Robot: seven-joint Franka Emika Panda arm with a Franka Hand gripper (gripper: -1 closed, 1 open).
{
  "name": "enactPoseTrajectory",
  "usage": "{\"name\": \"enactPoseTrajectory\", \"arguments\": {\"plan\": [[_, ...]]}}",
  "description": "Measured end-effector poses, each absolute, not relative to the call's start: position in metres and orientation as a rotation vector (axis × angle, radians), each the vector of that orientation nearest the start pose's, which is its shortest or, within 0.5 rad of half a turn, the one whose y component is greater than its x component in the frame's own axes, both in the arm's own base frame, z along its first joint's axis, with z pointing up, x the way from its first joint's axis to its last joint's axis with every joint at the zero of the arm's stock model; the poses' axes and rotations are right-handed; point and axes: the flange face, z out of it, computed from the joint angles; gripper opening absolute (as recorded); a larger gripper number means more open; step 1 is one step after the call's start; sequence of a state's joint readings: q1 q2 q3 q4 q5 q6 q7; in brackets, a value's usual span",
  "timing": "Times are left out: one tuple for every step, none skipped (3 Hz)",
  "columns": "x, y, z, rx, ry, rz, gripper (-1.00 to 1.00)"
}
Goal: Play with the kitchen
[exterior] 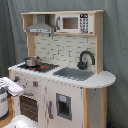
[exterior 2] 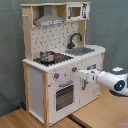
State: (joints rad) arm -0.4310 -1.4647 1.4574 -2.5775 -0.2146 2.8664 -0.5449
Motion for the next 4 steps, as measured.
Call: {"name": "enactPoseTrajectory", "arguments": {"plan": [[0.248, 0.396, 0.361, 0.798, 1.383, 0.647, 1.0], [0.26, 0.387, 0.359, 0.772, 1.41, 0.659, 1.0], [0.274, 0.381, 0.358, 0.748, 1.434, 0.672, 1.0], [0.291, 0.372, 0.361, 0.721, 1.455, 0.678, 1.0]]}}
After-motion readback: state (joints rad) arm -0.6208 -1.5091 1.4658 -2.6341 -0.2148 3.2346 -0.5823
